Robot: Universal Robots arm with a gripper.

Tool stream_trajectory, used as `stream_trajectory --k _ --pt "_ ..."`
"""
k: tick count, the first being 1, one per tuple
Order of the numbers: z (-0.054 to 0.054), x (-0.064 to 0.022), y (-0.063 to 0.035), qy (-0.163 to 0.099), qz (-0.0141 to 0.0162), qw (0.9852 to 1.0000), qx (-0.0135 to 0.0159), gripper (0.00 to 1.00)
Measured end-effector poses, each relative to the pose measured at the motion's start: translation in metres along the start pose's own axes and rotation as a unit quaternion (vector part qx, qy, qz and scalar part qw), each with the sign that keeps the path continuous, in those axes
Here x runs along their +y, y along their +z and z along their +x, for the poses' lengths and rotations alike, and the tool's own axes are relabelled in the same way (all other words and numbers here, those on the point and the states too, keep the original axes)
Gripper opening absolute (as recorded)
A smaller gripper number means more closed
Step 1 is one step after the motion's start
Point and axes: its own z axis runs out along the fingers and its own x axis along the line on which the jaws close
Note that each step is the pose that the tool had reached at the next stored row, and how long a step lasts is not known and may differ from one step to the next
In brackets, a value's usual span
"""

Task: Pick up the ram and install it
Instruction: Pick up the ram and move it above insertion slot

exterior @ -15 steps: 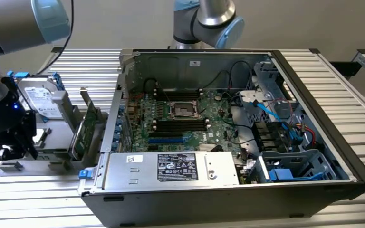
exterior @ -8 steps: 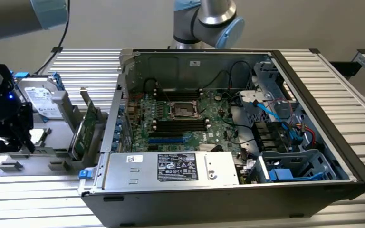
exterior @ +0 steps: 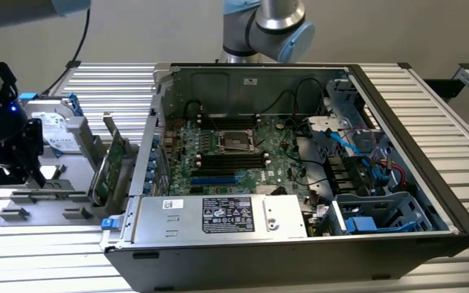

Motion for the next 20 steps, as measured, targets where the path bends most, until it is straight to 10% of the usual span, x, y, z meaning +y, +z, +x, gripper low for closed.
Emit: stream_trajectory --k 20 --pt "-0.002 -0.0559 -0.0603 0.0 -0.0065 1.0 -0.0027 0.14"
